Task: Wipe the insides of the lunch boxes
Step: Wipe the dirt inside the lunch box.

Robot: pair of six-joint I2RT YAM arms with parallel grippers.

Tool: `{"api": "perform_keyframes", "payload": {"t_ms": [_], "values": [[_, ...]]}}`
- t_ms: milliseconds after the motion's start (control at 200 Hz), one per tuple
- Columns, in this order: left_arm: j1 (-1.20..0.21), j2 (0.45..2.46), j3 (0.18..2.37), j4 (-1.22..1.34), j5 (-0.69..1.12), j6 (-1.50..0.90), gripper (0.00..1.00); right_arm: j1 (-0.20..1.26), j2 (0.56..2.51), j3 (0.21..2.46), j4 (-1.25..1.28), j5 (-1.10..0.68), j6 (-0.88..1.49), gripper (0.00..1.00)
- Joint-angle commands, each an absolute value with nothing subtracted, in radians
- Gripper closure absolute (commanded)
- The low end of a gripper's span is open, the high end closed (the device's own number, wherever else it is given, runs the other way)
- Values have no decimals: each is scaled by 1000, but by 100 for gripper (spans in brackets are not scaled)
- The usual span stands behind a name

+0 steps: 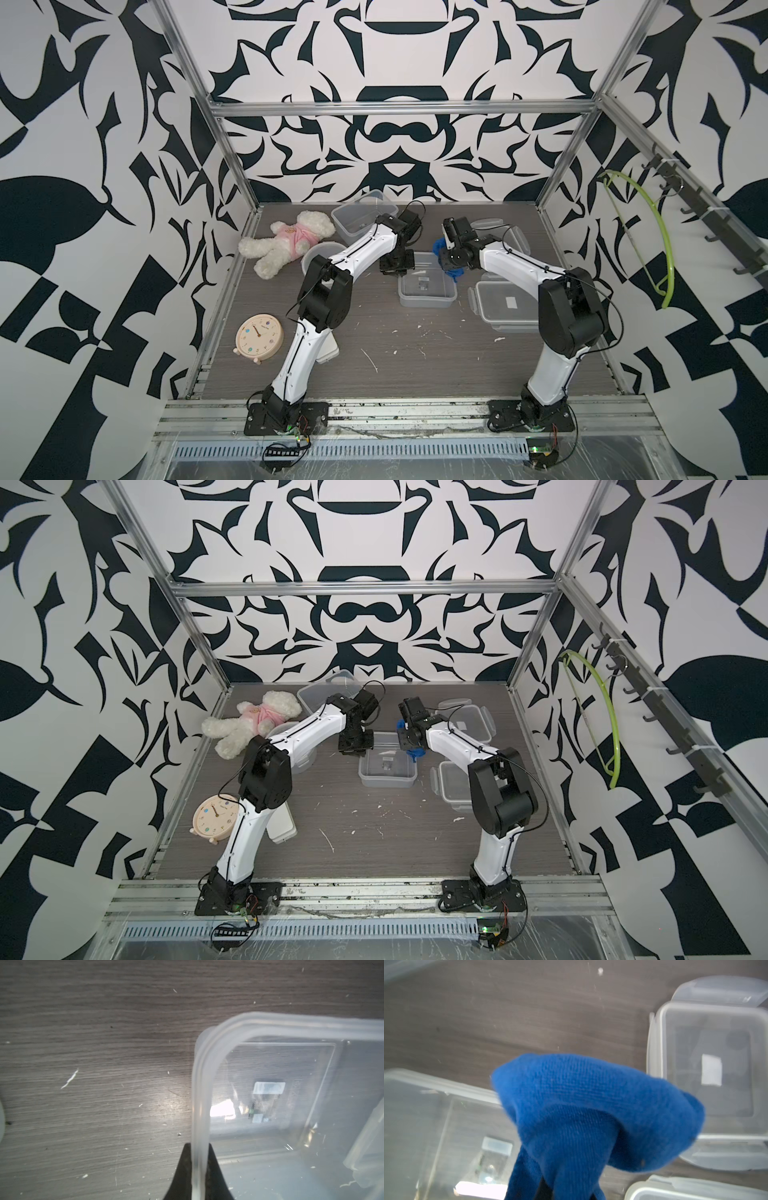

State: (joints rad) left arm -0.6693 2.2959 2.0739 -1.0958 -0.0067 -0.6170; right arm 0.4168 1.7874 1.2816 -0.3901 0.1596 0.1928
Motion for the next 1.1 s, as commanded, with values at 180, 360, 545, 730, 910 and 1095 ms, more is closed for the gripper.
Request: {"api": "perform_keyframes", "payload": {"t_ms": [180, 360, 545, 730, 910, 1095], "values": [[-672, 2306, 2100, -1088, 26, -621, 100, 432, 1500, 946, -392, 73, 288, 100], [-672, 2307, 2102, -1082, 32, -629, 100, 526, 1428, 844, -363, 75, 367, 100], [-672, 2309, 2105, -1087, 32, -632, 100, 637, 1369, 849, -340, 113, 405, 100], [-673, 2313, 2118, -1089, 38, -638, 100, 706, 1485, 903, -267, 77, 441, 100], [-676, 2324, 2135, -1098, 43, -640, 100, 818, 1600, 990, -164, 39, 483, 100], [-677, 2328, 2144, -1101, 45, -638, 100, 877, 1683, 1082, -103, 1, 481, 100]]}}
